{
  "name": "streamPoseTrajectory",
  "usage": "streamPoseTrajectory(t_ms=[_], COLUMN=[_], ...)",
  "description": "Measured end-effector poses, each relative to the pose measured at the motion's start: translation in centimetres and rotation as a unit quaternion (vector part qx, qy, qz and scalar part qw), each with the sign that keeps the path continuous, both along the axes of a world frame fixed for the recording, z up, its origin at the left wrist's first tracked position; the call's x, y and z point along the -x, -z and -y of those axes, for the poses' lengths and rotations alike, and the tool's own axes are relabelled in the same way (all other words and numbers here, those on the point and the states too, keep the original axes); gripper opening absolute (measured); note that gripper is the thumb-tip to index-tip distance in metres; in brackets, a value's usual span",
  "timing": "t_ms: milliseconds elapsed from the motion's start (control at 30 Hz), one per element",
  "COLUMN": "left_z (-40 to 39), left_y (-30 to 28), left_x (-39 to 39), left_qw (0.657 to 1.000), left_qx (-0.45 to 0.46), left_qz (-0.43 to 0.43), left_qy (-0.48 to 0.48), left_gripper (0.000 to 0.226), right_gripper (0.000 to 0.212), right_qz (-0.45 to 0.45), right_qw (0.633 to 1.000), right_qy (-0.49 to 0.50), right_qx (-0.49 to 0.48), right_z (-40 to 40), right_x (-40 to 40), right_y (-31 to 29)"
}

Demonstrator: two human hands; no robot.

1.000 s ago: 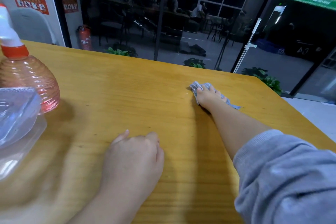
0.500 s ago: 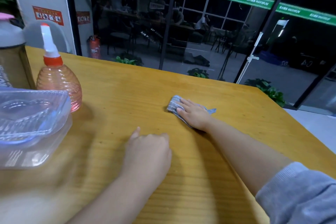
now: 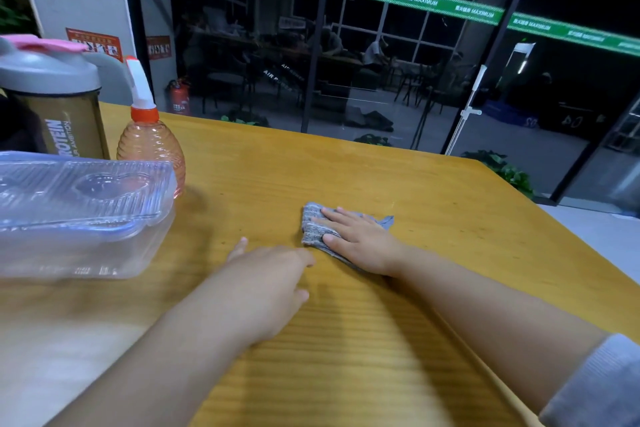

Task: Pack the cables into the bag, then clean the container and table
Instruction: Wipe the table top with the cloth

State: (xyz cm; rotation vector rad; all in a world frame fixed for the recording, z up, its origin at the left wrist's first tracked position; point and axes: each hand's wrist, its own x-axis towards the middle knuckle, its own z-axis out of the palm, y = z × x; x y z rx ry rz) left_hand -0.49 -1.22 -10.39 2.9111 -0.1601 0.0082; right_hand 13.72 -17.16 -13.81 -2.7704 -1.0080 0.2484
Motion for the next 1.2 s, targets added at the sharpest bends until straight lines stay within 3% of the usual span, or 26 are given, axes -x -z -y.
streamPoseTrajectory(t_ms=[133, 233, 333, 433, 600, 667, 833, 900, 1067, 1200], left_z=[-1.2, -1.8, -1.7, -1.5, -1.1, -1.1, -1.2, -1.2, -1.4, -1.6], left_y=[-0.2, 0.1, 0.9, 1.7, 2.0, 2.0, 1.5, 1.4, 1.7, 1.9], left_x=[0.8, 0.6, 0.5, 0.7, 1.1, 1.0, 1.1, 1.0, 0.6, 0.5], left_qw=[0.995, 0.986, 0.974, 0.96, 0.964, 0.967, 0.979, 0.981, 0.979, 0.976], left_qx=[0.068, 0.101, 0.152, 0.191, 0.196, 0.166, 0.106, 0.097, 0.082, 0.104], left_qz=[0.065, 0.125, 0.161, 0.189, 0.174, 0.192, 0.172, 0.159, 0.148, 0.139], left_qy=[0.029, 0.035, 0.049, 0.074, 0.043, 0.036, -0.019, -0.054, -0.109, -0.131], left_gripper=[0.03, 0.022, 0.019, 0.013, 0.044, 0.052, 0.062, 0.059, 0.054, 0.054], right_gripper=[0.045, 0.04, 0.033, 0.045, 0.043, 0.04, 0.04, 0.045, 0.054, 0.059], right_qz=[-0.004, -0.03, -0.065, -0.047, 0.008, 0.076, 0.188, 0.173, 0.053, 0.004], right_qw=[1.0, 0.99, 0.936, 0.882, 0.778, 0.765, 0.822, 0.834, 0.836, 0.853], right_qy=[-0.017, 0.023, 0.132, 0.226, 0.368, 0.407, 0.453, 0.47, 0.49, 0.495], right_qx=[-0.014, -0.137, -0.32, -0.411, -0.509, -0.493, -0.29, -0.232, -0.241, -0.165], right_z=[0.6, 1.2, 1.8, 2.9, 5.6, 6.9, 9.5, 9.7, 7.9, 6.9], right_x=[1.7, 2.5, 2.9, 1.8, -0.9, -2.1, -5.0, -6.2, -8.4, -10.0], right_y=[0.4, 0.5, -0.5, -1.7, -4.4, -5.2, -4.2, -2.6, -0.3, -0.3])
